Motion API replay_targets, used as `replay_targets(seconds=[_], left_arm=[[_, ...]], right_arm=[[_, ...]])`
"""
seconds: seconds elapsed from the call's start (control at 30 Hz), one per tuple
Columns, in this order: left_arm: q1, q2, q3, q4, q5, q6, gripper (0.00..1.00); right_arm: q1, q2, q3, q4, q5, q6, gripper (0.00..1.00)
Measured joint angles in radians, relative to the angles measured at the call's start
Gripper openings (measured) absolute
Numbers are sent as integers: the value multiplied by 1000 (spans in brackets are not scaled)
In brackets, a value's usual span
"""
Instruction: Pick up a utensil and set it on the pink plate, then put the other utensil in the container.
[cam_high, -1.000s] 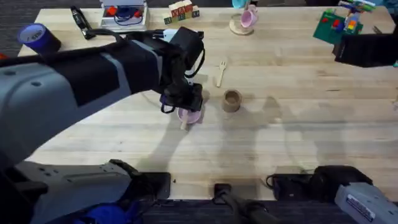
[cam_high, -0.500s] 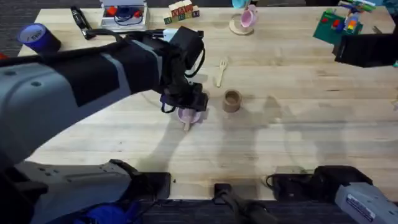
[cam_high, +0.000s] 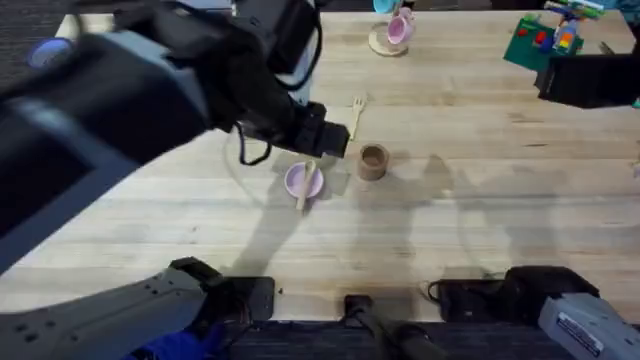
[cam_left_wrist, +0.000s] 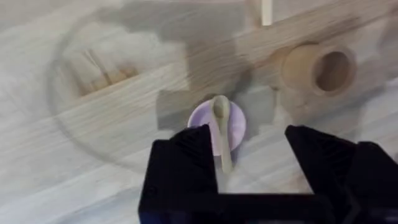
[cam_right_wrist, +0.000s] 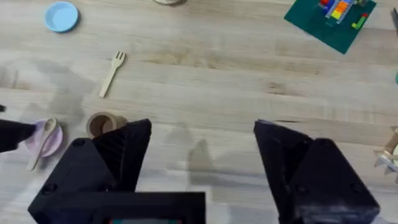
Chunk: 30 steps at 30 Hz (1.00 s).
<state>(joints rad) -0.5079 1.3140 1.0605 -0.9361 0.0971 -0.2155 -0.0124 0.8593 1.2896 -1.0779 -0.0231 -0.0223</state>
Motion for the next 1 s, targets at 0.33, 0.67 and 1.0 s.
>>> replay_targets(seconds=[0.33,0.67,1.0], left_arm=[[10,-108,148,-94,0,127,970],[104,-204,279,-184,-10,245,993],[204,-274,283,-209,-41,303,993]], right_arm=[[0,0,0,0,0,0,995],[0,0,0,0,0,0,996],[0,0,0,0,0,0,996]])
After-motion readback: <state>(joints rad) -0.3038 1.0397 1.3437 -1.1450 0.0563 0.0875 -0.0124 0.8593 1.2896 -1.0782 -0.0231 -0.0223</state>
